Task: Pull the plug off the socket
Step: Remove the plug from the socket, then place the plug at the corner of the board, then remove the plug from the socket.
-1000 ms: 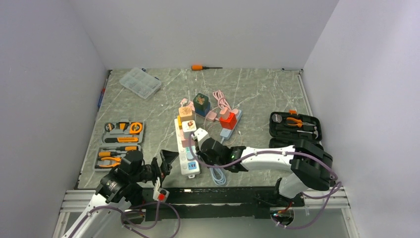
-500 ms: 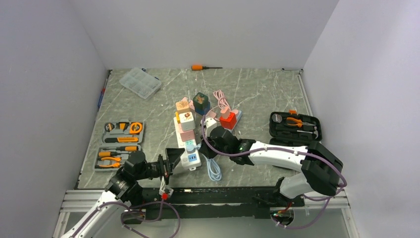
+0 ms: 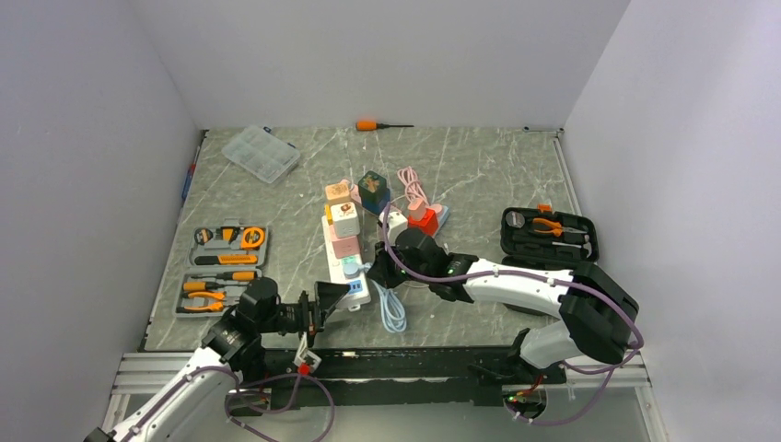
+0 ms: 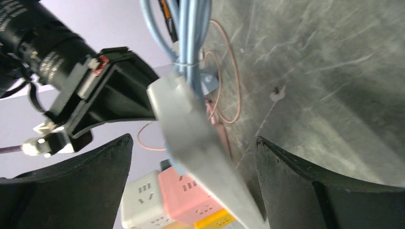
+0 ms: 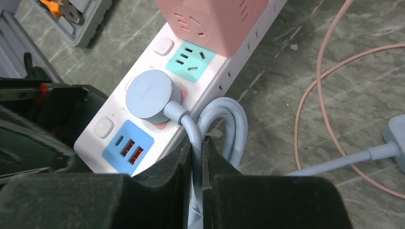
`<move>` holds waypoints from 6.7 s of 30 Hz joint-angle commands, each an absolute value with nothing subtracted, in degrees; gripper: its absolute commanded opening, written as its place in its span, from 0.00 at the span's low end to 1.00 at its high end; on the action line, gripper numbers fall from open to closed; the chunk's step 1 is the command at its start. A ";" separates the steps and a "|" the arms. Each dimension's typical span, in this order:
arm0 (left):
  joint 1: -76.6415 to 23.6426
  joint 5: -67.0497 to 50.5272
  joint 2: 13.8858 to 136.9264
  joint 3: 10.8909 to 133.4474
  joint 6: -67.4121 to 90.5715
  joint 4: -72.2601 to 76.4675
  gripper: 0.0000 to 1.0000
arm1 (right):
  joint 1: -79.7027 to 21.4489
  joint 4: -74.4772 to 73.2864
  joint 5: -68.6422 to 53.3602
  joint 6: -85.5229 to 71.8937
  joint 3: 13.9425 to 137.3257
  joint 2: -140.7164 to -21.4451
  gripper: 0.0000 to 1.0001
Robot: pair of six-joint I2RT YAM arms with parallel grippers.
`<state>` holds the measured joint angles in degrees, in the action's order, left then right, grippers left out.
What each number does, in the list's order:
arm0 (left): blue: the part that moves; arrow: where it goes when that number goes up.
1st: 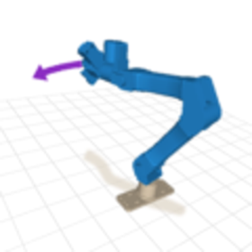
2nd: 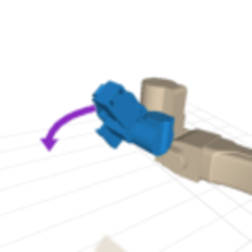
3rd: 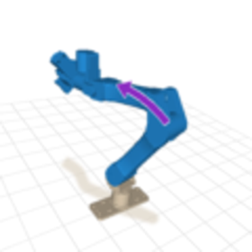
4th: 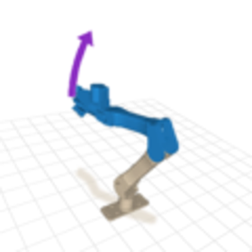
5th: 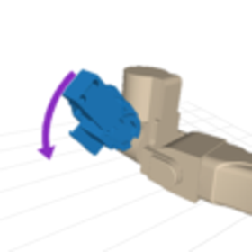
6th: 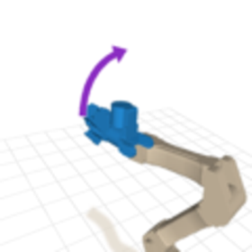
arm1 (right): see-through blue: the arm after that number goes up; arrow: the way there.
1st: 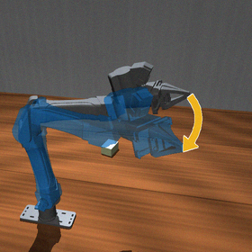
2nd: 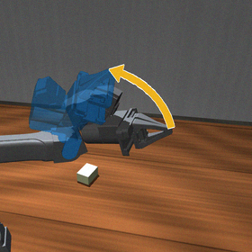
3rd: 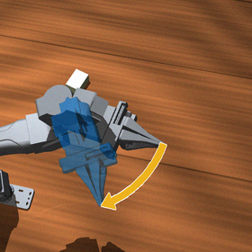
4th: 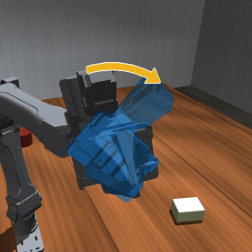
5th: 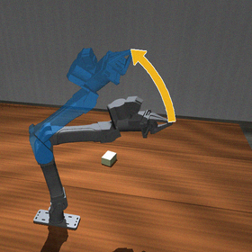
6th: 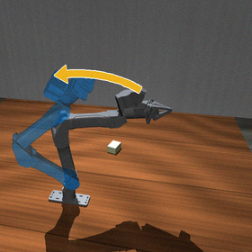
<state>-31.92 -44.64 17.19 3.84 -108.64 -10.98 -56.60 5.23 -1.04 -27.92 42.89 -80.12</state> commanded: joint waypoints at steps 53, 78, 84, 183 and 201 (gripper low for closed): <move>-36.30 -36.03 30.10 18.22 -88.58 -5.46 0.30 | -69.01 37.81 28.18 -0.55 34.44 -87.66 0.61; -36.39 -33.67 32.31 23.39 -96.23 -28.84 0.29 | -71.63 50.93 47.92 9.17 36.29 -90.62 0.00; -36.61 -32.30 33.21 20.33 -93.76 -21.93 0.29 | -72.00 46.67 46.21 8.01 36.08 -88.95 0.00; -33.92 -28.31 52.45 58.52 -23.29 -22.73 0.99 | -20.57 8.44 -2.72 -46.56 28.81 -64.23 0.80; -34.31 -34.07 81.66 82.60 -37.38 -23.69 0.99 | -20.51 30.80 -14.99 -53.85 22.10 -79.89 0.62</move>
<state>-34.04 -31.75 81.69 80.58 -35.46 -23.79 -20.64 24.25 -12.08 -52.82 19.57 -78.59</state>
